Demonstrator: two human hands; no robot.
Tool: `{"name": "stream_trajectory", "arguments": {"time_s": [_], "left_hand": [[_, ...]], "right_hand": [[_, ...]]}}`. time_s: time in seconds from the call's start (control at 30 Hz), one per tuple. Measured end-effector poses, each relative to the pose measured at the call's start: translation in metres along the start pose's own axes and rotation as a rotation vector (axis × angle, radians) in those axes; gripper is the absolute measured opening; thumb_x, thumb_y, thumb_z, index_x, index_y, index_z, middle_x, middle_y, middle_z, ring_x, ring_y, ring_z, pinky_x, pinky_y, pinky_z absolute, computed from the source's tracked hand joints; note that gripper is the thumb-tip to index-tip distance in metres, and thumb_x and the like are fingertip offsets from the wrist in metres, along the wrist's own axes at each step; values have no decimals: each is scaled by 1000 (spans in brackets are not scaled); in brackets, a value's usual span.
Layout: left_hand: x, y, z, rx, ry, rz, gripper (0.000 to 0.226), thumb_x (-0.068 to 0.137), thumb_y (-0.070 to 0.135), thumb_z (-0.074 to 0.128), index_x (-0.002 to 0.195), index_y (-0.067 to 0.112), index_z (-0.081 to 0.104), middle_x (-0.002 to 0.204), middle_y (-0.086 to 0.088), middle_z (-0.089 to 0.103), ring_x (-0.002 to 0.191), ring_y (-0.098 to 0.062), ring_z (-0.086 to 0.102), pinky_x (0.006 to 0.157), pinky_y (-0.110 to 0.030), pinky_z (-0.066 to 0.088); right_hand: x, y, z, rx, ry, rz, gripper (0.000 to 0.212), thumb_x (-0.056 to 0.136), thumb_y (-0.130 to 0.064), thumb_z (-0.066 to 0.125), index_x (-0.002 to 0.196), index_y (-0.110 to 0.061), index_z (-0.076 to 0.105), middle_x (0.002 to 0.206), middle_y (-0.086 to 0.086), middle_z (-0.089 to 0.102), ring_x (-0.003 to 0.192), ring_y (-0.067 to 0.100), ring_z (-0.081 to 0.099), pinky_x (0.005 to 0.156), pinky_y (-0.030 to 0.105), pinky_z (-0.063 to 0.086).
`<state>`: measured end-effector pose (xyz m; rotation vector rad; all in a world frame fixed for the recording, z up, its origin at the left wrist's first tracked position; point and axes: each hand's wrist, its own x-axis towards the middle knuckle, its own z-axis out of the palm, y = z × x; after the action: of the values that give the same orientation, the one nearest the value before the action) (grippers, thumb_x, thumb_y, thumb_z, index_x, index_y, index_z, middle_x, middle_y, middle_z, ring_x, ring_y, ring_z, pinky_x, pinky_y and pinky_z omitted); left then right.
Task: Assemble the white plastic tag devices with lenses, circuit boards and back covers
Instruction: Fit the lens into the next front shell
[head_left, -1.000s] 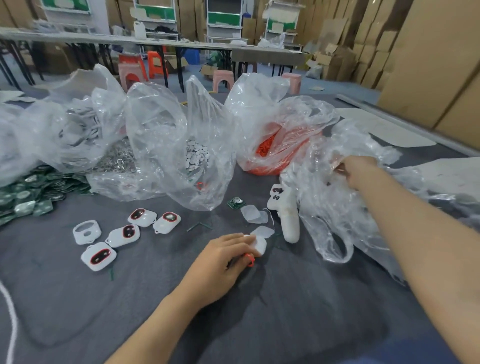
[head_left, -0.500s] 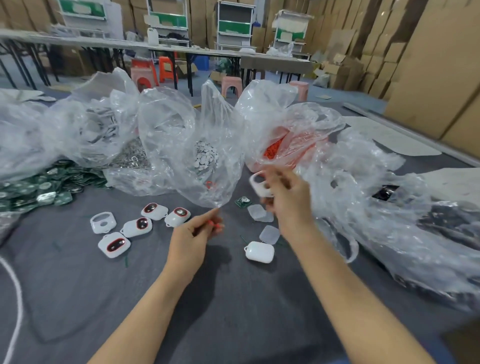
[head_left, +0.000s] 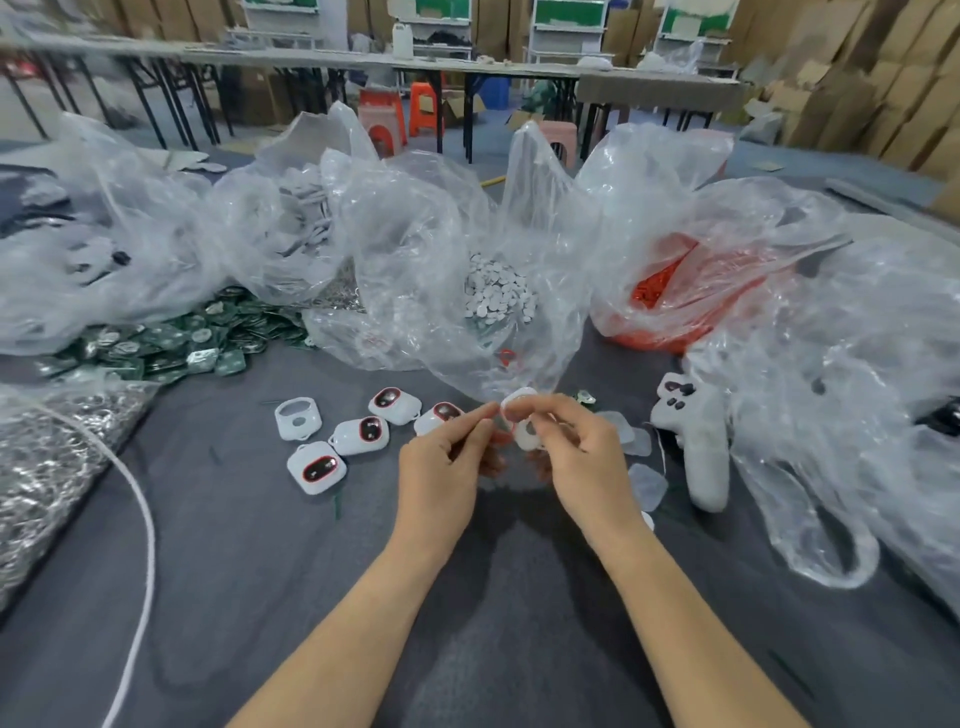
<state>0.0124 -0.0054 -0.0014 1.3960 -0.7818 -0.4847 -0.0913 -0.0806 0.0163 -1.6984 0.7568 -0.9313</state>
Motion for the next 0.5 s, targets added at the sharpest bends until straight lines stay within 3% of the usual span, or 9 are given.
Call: {"name": "stream_trajectory", "arguments": {"time_s": [0.1,0.23,0.37,0.5], "left_hand": [[1,2,-2,-37,51,-18,25,92,3,59,98,25,71,71,10,72,57,-7,61,59,-15,50],[3,0,-4,-115,54,-49,21,90,3,62,95,19,73,78,5,74,67,-9,67,65,-19,54],[-1,2,0,-138,-10,6,23,88,3,64,91,23,75,88,2,73,76,-17,71,68,-23,55],[-1,4,-2,-174,-22,12,21,92,12,58,99,26,72,93,4,69,69,-14,68,60,-21,54]], "right_hand": [[-4,-3,4,73,-12,24,12,89,-8,62,90,-16,71,95,-7,72,85,12,66,73,28,52],[-7,-2,9,15,14,-3,7,85,-19,71,90,-23,69,98,-10,70,85,23,64,76,48,53],[-7,-1,7,23,35,2,12,88,-14,67,87,-26,68,88,-10,70,77,19,64,68,42,52],[-6,-1,7,21,55,2,21,91,-11,62,81,-30,67,74,-2,67,66,21,59,61,33,47]]}}
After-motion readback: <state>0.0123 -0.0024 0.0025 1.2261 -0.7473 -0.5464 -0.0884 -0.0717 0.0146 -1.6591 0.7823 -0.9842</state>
